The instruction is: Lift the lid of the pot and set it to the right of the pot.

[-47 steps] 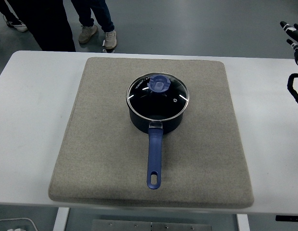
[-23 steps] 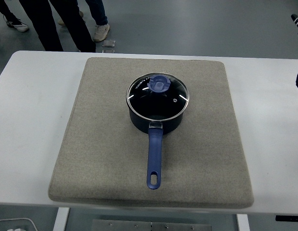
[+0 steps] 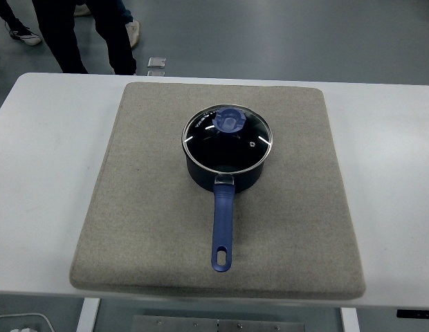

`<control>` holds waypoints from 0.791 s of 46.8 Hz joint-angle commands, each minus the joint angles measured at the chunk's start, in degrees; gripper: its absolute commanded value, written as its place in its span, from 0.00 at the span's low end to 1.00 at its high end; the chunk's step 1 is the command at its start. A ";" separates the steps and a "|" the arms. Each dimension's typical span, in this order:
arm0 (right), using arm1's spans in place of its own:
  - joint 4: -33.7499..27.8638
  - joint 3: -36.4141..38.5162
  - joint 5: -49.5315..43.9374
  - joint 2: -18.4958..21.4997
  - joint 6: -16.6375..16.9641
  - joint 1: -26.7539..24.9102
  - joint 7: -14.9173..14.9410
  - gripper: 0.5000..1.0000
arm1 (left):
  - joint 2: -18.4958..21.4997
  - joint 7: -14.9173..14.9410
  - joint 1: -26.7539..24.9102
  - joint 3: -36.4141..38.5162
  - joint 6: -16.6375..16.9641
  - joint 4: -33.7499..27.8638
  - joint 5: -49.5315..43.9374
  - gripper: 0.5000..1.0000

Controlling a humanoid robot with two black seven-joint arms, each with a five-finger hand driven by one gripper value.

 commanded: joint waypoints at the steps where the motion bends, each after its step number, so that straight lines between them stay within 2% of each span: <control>1: 0.00 -0.04 -3.45 0.02 -0.14 0.43 0.05 0.81 | 0.00 0.00 0.08 -0.02 0.00 0.00 0.00 1.00; 29: 0.53 -0.04 -5.13 0.29 0.21 -0.53 -0.04 0.81 | 0.00 0.00 0.08 -0.02 0.00 0.00 0.00 1.00; 37: 0.53 0.04 -4.51 0.46 3.72 -0.54 -0.74 0.81 | 0.00 0.00 -0.01 -0.02 0.00 0.00 0.00 1.00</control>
